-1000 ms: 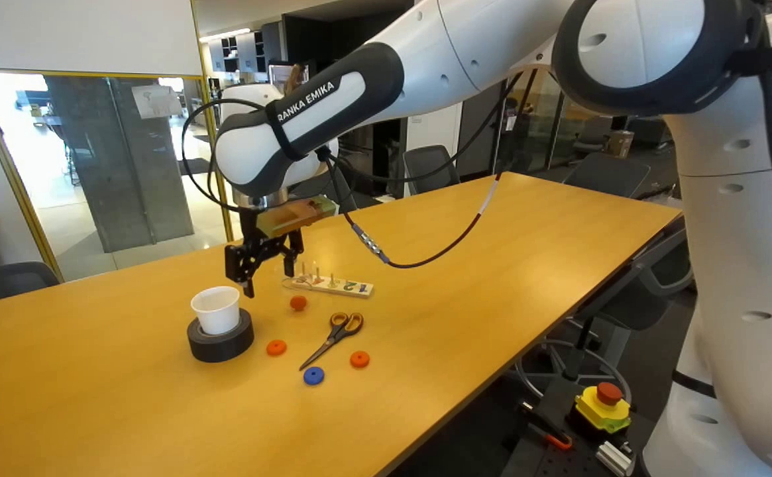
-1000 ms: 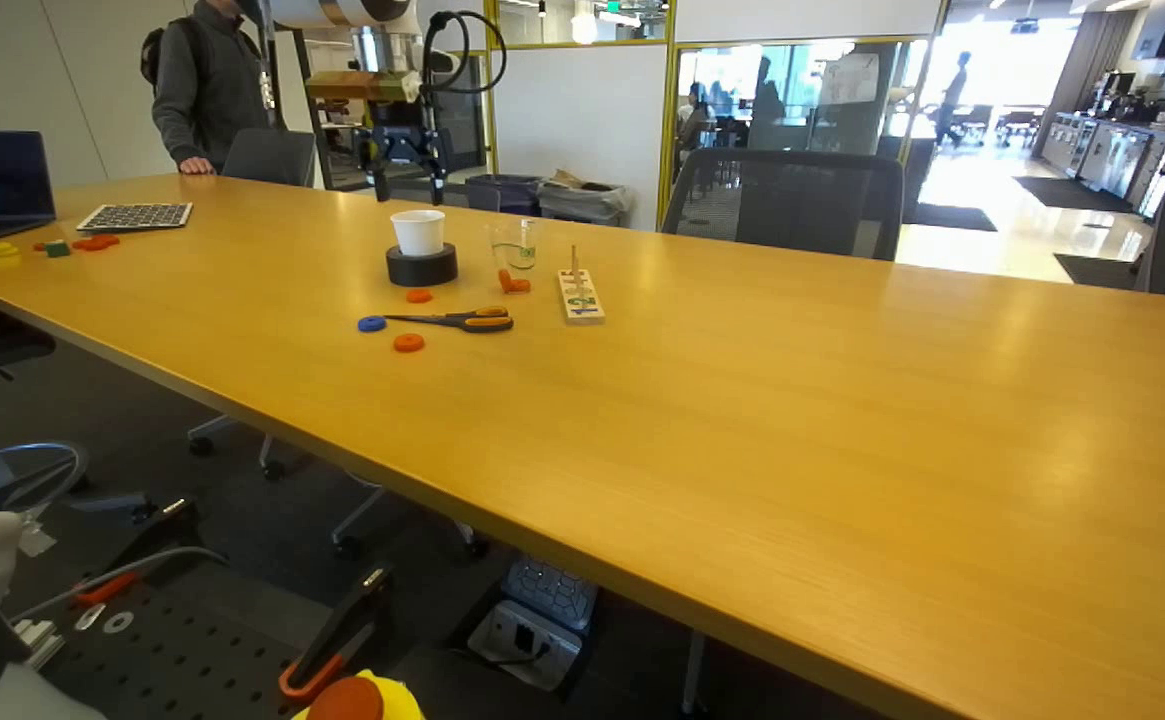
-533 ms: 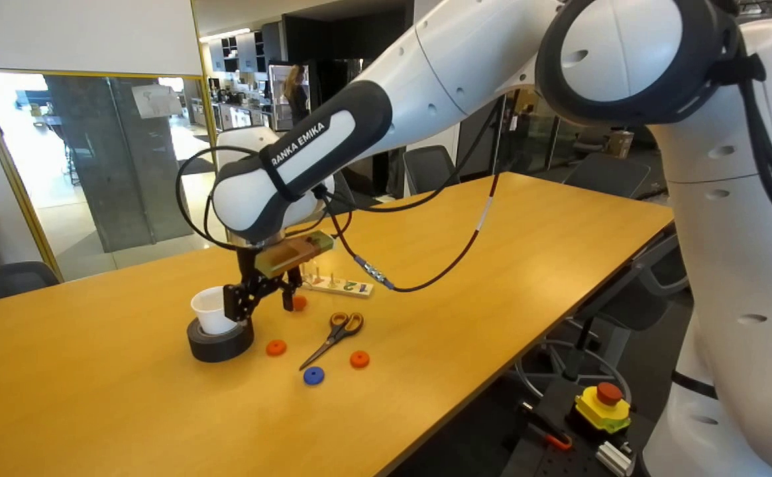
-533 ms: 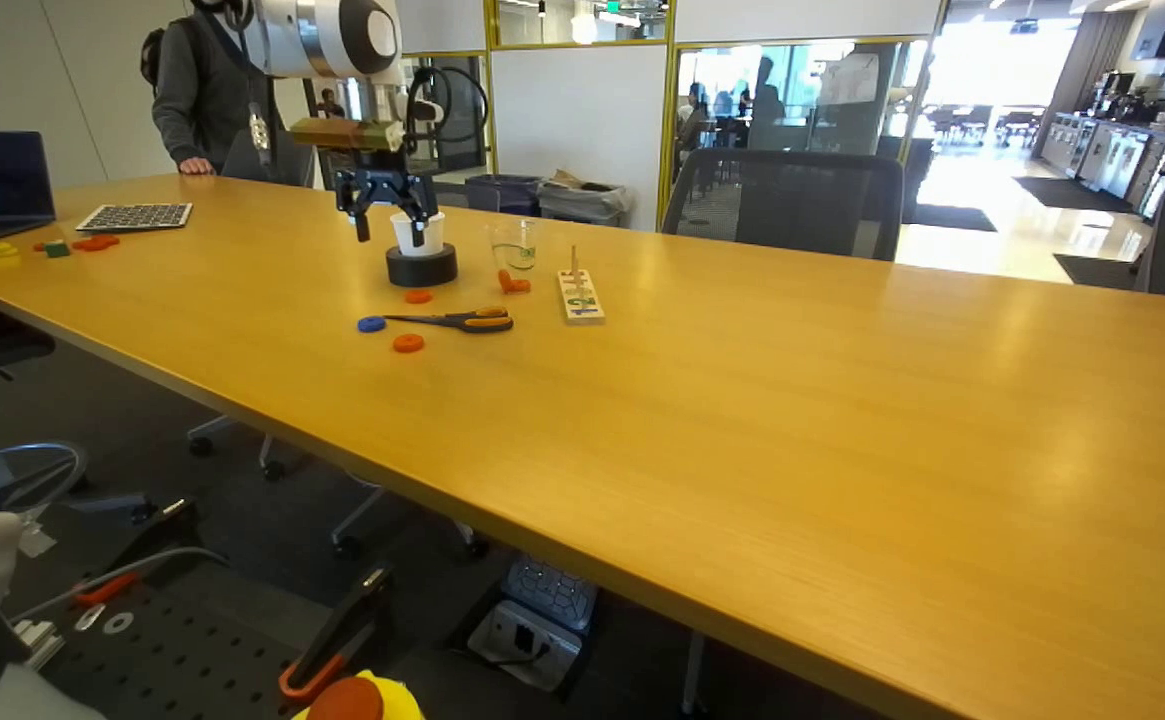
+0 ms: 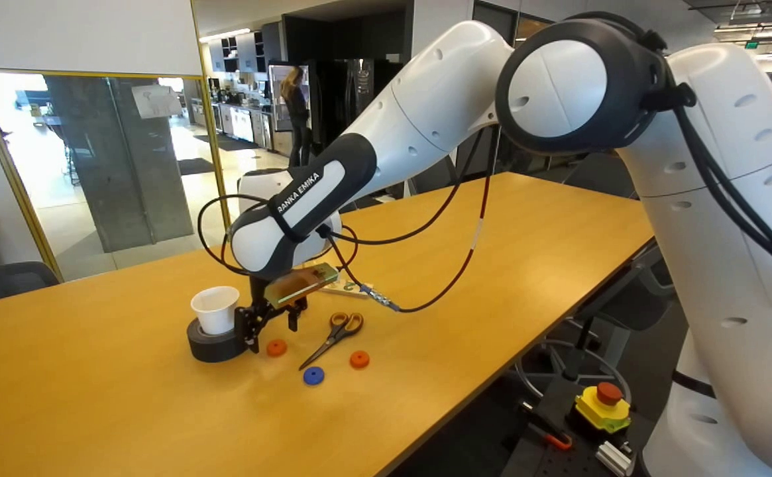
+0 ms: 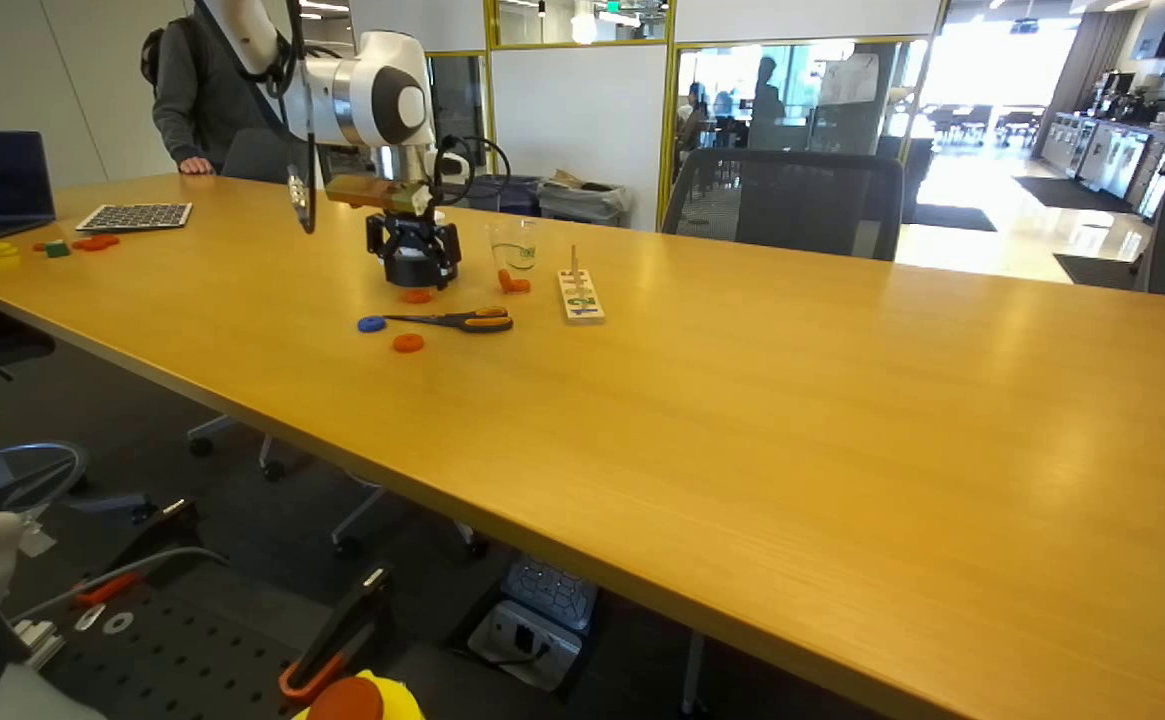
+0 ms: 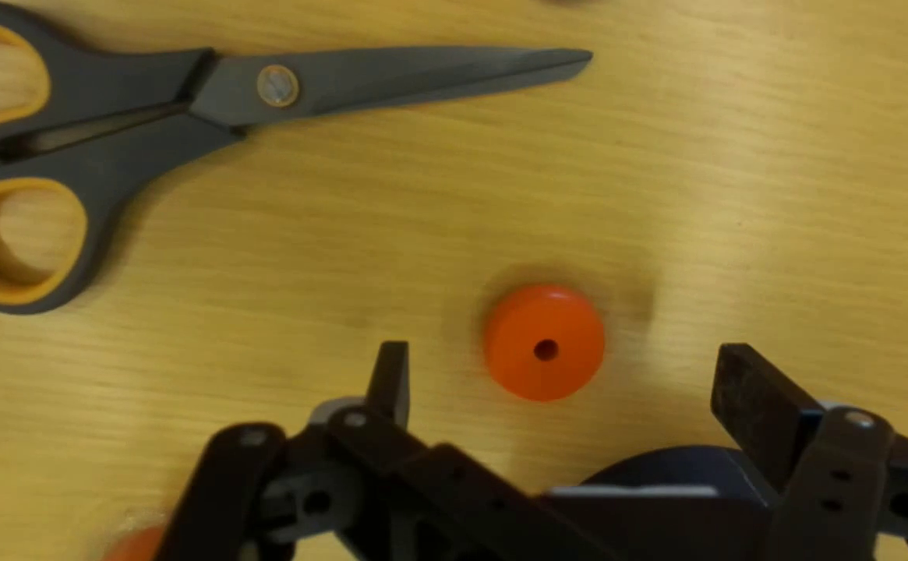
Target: Put the orange discs in the clear cup and then put the blue disc in the white cup
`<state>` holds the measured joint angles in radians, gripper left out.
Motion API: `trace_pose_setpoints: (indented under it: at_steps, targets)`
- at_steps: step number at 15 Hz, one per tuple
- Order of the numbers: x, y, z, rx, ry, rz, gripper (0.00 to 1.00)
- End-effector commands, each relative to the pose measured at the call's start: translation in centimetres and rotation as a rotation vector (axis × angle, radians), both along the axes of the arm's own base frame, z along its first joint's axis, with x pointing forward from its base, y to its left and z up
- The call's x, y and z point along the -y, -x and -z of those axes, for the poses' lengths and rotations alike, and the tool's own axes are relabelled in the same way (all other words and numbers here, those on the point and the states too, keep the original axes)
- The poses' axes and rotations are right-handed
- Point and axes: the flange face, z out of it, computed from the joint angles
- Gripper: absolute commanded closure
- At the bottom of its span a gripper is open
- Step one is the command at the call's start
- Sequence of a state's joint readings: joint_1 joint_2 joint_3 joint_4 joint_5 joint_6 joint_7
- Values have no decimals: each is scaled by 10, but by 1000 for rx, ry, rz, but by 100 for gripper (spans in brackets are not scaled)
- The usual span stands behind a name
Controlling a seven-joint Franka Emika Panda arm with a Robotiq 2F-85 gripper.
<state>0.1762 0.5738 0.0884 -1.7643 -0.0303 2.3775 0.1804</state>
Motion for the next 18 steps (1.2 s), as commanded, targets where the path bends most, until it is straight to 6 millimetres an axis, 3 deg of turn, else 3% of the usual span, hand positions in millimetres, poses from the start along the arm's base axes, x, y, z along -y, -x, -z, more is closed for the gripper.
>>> trace_pose_setpoints:
  at_steps: [1,13,14,15,18]
  targets:
    - [5,-3,2,33,-26,35,0]
    - [7,-4,11,1,-21,27,0]
    - [7,-4,12,3,-18,27,25]
    - [7,-4,12,1,-20,28,25]
    - [7,-4,11,1,-19,28,49]
